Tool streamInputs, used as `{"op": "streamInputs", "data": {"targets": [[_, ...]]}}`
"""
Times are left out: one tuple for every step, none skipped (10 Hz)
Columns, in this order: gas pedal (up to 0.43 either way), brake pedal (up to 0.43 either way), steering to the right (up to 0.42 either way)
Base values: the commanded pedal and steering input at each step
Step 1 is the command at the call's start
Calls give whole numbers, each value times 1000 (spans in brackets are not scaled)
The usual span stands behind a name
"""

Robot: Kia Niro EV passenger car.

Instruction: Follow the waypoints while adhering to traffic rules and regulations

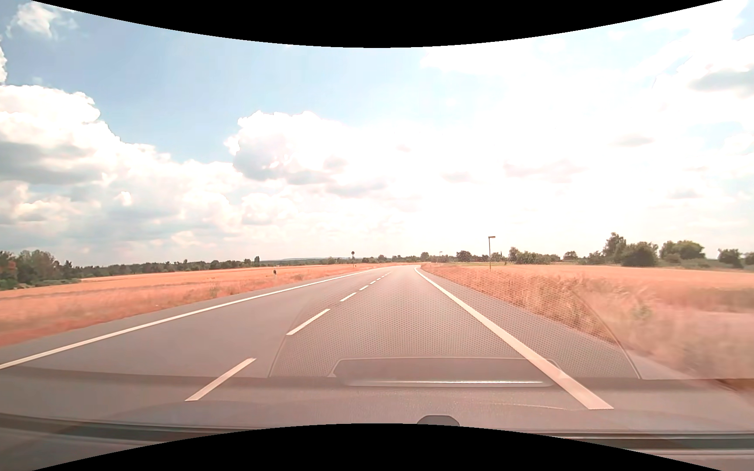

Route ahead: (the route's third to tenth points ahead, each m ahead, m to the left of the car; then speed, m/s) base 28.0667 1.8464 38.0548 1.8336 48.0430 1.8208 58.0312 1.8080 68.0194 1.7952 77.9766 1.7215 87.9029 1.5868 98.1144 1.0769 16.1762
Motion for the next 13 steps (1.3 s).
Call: {"op": "streamInputs", "data": {"targets": [[240, 0, -2], [240, 0, -2], [240, 0, -2], [240, 0, -2], [240, 0, -2], [240, 0, -2], [240, 0, -2], [240, 0, -2], [240, 0, -2], [240, 0, -3], [240, 0, -3], [240, 0, -3], [240, 0, -3]]}}
